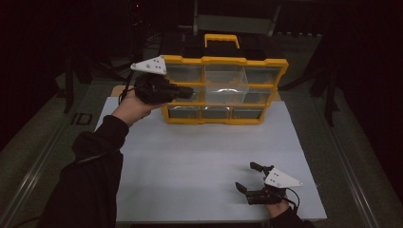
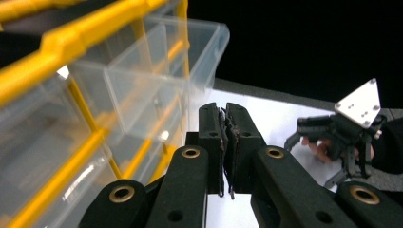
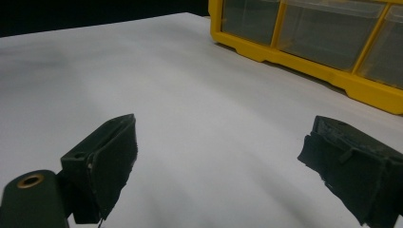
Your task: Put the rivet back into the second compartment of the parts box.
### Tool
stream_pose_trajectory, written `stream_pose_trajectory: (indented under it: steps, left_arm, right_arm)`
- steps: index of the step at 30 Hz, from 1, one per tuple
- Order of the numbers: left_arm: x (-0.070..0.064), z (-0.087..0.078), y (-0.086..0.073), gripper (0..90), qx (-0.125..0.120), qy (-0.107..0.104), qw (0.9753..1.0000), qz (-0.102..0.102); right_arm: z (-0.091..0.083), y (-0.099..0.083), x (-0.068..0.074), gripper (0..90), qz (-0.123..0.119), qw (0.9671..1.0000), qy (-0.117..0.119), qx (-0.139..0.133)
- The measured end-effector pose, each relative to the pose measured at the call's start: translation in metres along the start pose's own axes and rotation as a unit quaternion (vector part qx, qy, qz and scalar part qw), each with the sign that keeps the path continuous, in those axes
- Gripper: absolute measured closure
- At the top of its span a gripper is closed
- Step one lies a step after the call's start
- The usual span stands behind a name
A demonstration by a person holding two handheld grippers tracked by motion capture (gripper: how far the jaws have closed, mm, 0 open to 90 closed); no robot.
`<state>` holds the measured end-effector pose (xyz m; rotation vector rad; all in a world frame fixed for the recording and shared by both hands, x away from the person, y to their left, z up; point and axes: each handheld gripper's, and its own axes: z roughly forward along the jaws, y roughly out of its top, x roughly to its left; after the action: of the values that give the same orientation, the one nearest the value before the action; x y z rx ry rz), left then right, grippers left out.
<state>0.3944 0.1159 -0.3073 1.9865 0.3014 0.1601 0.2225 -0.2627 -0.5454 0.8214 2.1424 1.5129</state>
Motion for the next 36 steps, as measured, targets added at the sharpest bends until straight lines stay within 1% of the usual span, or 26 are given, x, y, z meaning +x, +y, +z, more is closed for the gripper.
stream_pose_trajectory:
  steps: [1, 2, 3, 5, 6, 7, 8, 9, 10, 11, 12, 13, 14, 16, 17, 18, 19, 22, 24, 27, 29, 30, 31, 32, 34, 36]
  left_arm:
    - [0.0, 0.0, 0.0, 85.1, 0.0, 0.0, 1.0, 0.0]
    - [0.001, 0.0, 0.003, 85.1, -0.004, -0.001, 1.0, 0.0]
    - [0.002, -0.002, 0.01, 85.1, -0.01, 0.0, 1.0, 0.001]
    - [0.002, -0.002, 0.013, 85.1, -0.012, 0.0, 0.9999, 0.002]
    - [0.001, -0.002, 0.02, 85.1, -0.018, -0.004, 0.9998, 0.004]
    - [0.001, -0.002, 0.02, 85.1, -0.018, -0.004, 0.9998, 0.004]
    - [0.001, -0.001, 0.024, 85.1, -0.019, -0.001, 0.9998, 0.007]
    - [0.001, 0.0, 0.028, 85.1, -0.018, -0.004, 0.9998, 0.007]
    - [0.0, 0.002, 0.037, 85.1, -0.015, -0.001, 0.9998, 0.011]
    - [0.0, 0.004, 0.04, 85.1, -0.017, -0.004, 0.9998, 0.012]
    - [0.0, 0.004, 0.04, 85.1, -0.017, -0.004, 0.9998, 0.012]
    - [0.0, 0.005, 0.043, 85.1, -0.017, -0.001, 0.9998, 0.014]
    - [0.001, 0.009, 0.049, 85.1, -0.022, -0.006, 0.9996, 0.015]
    - [0.0, 0.01, 0.052, 85.1, -0.024, -0.003, 0.9996, 0.016]
    - [0.0, 0.012, 0.054, 85.1, -0.028, -0.008, 0.9994, 0.017]
    - [0.0, 0.015, 0.057, 85.1, -0.031, -0.008, 0.9993, 0.018]
    - [0.001, 0.02, 0.061, 85.0, -0.033, -0.011, 0.9993, 0.015]
    - [0.002, 0.03, 0.066, 84.9, -0.04, -0.011, 0.9991, 0.011]
    - [0.002, 0.033, 0.068, 84.9, -0.041, -0.008, 0.9991, 0.011]
    - [0.004, 0.041, 0.071, 84.9, -0.051, -0.009, 0.9986, 0.009]
    - [0.005, 0.046, 0.074, 84.9, -0.051, -0.008, 0.9986, 0.009]
    - [0.006, 0.051, 0.075, 84.8, -0.053, -0.012, 0.9985, 0.006]
    - [0.006, 0.051, 0.075, 84.7, -0.053, -0.012, 0.9985, 0.006]
    - [0.008, 0.057, 0.075, 84.3, -0.048, -0.011, 0.9988, 0.006]
    - [0.01, 0.062, 0.075, 84.3, -0.038, -0.01, 0.9992, 0.007]
    - [0.011, 0.064, 0.075, 84.4, -0.034, -0.01, 0.9993, 0.007]
  right_arm:
    - [0.0, 0.0, 0.0, 9.7, 0.0, 1.0, 0.0, 0.0]
    - [0.0, 0.0, 0.0, 9.7, 0.0, 1.0, 0.0, 0.0]
    - [0.0, 0.0, 0.0, 9.7, 0.001, 1.0, 0.0, 0.0]
    - [0.0, 0.0, 0.0, 9.7, 0.0, 1.0, 0.0, 0.0]
    - [0.0, 0.0, 0.0, 9.7, 0.0, 1.0, 0.001, 0.0]
    - [0.0, 0.0, 0.0, 9.7, 0.001, 1.0, 0.001, 0.0]
    - [0.0, 0.0, 0.0, 9.7, 0.001, 1.0, 0.001, 0.0]
    - [0.0, 0.0, 0.0, 9.7, 0.001, 1.0, 0.001, 0.0]
    - [0.0, -0.001, -0.001, 9.7, 0.001, 1.0, 0.001, 0.0]
    - [0.0, -0.001, 0.0, 9.7, 0.0, 1.0, 0.001, 0.0]
    - [0.0, -0.001, 0.0, 9.7, 0.0, 1.0, 0.001, 0.001]
    - [0.0, -0.001, 0.0, 9.7, 0.0, 1.0, 0.001, 0.001]
    - [0.001, -0.001, 0.0, 9.7, 0.001, 1.0, 0.001, 0.001]
    - [0.0, 0.0, 0.0, 9.7, 0.0, 1.0, 0.001, 0.001]
    - [0.0, 0.0, 0.0, 9.7, 0.0, 1.0, 0.001, 0.001]
    - [0.0, 0.0, 0.0, 9.7, 0.001, 1.0, 0.001, 0.001]
    - [0.0, -0.001, -0.001, 9.7, 0.002, 1.0, 0.001, 0.001]
    - [0.0, -0.001, -0.001, 9.7, 0.0, 1.0, 0.0, 0.002]
    - [0.0, -0.001, -0.001, 9.7, 0.001, 1.0, 0.0, 0.001]
    - [-0.001, 0.0, -0.001, 9.7, 0.002, 1.0, -0.001, -0.001]
    - [-0.001, 0.0, -0.001, 9.7, 0.002, 1.0, -0.001, -0.001]
    - [-0.001, 0.0, -0.001, 9.7, 0.002, 1.0, 0.0, -0.002]
    - [-0.001, 0.0, -0.001, 9.7, 0.002, 1.0, 0.0, -0.002]
    - [0.0, -0.001, -0.001, 9.7, 0.002, 1.0, 0.0, -0.002]
    - [0.0, -0.001, -0.001, 9.7, 0.002, 1.0, 0.0, -0.001]
    - [0.0, -0.001, -0.001, 9.7, 0.002, 1.0, 0.001, -0.001]
